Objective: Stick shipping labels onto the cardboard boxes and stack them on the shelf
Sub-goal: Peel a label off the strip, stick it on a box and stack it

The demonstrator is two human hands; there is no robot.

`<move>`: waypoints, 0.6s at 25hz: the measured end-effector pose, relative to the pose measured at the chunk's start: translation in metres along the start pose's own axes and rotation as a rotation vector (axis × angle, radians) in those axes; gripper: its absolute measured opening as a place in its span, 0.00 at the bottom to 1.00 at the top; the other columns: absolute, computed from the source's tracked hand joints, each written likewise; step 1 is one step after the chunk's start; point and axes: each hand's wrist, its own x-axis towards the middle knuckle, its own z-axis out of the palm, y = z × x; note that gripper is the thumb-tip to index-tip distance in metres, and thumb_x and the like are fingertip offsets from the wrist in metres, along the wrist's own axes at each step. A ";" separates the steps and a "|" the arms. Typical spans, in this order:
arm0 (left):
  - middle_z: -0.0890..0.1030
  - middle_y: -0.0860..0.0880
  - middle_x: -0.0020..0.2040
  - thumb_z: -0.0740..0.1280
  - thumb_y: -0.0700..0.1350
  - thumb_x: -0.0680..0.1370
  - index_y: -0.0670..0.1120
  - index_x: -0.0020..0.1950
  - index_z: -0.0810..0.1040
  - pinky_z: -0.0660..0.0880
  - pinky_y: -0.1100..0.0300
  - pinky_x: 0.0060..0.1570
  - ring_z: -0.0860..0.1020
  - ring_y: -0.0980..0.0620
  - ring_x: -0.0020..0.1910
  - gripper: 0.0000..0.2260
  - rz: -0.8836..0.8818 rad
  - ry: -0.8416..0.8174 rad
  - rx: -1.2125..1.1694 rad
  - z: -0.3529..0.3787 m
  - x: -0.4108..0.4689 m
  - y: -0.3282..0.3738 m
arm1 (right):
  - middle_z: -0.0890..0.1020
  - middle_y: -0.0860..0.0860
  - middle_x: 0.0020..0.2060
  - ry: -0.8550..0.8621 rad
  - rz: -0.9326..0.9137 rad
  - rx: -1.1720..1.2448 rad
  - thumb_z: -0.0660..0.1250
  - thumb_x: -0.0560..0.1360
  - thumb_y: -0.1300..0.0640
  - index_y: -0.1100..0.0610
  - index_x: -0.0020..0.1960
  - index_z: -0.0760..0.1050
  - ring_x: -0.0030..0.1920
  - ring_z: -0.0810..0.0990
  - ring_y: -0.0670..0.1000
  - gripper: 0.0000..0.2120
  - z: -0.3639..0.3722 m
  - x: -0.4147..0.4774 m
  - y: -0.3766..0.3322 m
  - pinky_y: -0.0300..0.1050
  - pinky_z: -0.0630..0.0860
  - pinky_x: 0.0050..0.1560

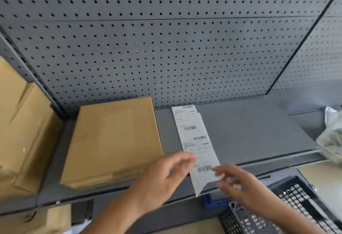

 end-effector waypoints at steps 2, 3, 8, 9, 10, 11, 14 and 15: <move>0.83 0.60 0.61 0.62 0.56 0.82 0.52 0.65 0.80 0.75 0.62 0.64 0.79 0.66 0.61 0.16 0.046 0.062 0.103 -0.005 0.025 -0.004 | 0.67 0.37 0.71 -0.055 -0.122 -0.519 0.68 0.69 0.34 0.36 0.73 0.65 0.70 0.67 0.43 0.34 -0.002 0.017 -0.001 0.46 0.64 0.75; 0.84 0.60 0.60 0.62 0.54 0.83 0.53 0.65 0.80 0.76 0.60 0.63 0.80 0.65 0.60 0.14 0.050 0.073 0.133 -0.006 0.035 -0.007 | 0.59 0.39 0.76 -0.096 -0.148 -0.676 0.66 0.68 0.32 0.35 0.77 0.58 0.76 0.58 0.46 0.39 0.000 0.025 0.002 0.46 0.53 0.78; 0.85 0.60 0.55 0.63 0.53 0.83 0.54 0.61 0.82 0.79 0.54 0.58 0.82 0.62 0.54 0.11 0.033 0.127 0.169 -0.004 0.061 -0.025 | 0.66 0.44 0.76 -0.062 -0.282 -0.856 0.63 0.77 0.39 0.35 0.72 0.66 0.76 0.64 0.50 0.24 0.004 0.044 0.014 0.54 0.66 0.74; 0.86 0.60 0.54 0.63 0.52 0.83 0.53 0.60 0.82 0.80 0.53 0.57 0.83 0.61 0.53 0.11 0.020 0.138 0.160 -0.004 0.063 -0.026 | 0.70 0.42 0.73 -0.031 -0.284 -0.805 0.60 0.78 0.38 0.35 0.70 0.70 0.72 0.70 0.48 0.20 0.002 0.044 0.011 0.53 0.72 0.69; 0.86 0.59 0.53 0.63 0.52 0.83 0.53 0.60 0.82 0.80 0.52 0.56 0.83 0.60 0.52 0.10 0.005 0.149 0.145 -0.005 0.066 -0.027 | 0.75 0.41 0.69 0.006 -0.291 -0.746 0.57 0.79 0.38 0.36 0.67 0.74 0.68 0.75 0.47 0.18 0.001 0.044 0.006 0.52 0.77 0.63; 0.86 0.58 0.52 0.63 0.51 0.83 0.52 0.60 0.82 0.80 0.51 0.55 0.84 0.60 0.50 0.10 -0.007 0.152 0.128 -0.006 0.068 -0.028 | 0.78 0.39 0.65 0.044 -0.290 -0.674 0.54 0.80 0.39 0.37 0.65 0.76 0.62 0.79 0.46 0.19 -0.002 0.044 0.001 0.50 0.80 0.56; 0.87 0.54 0.47 0.63 0.49 0.84 0.50 0.55 0.83 0.81 0.48 0.51 0.85 0.55 0.46 0.10 -0.050 0.177 0.079 -0.005 0.071 -0.027 | 0.83 0.38 0.54 0.273 -0.273 -0.499 0.56 0.79 0.41 0.41 0.60 0.79 0.50 0.84 0.47 0.16 -0.011 0.046 -0.019 0.51 0.82 0.44; 0.87 0.52 0.46 0.63 0.48 0.84 0.49 0.53 0.83 0.82 0.47 0.51 0.85 0.53 0.44 0.10 -0.071 0.194 0.060 -0.004 0.073 -0.025 | 0.84 0.39 0.51 0.352 -0.281 -0.442 0.60 0.79 0.43 0.43 0.57 0.81 0.47 0.84 0.47 0.13 -0.016 0.048 -0.026 0.52 0.82 0.43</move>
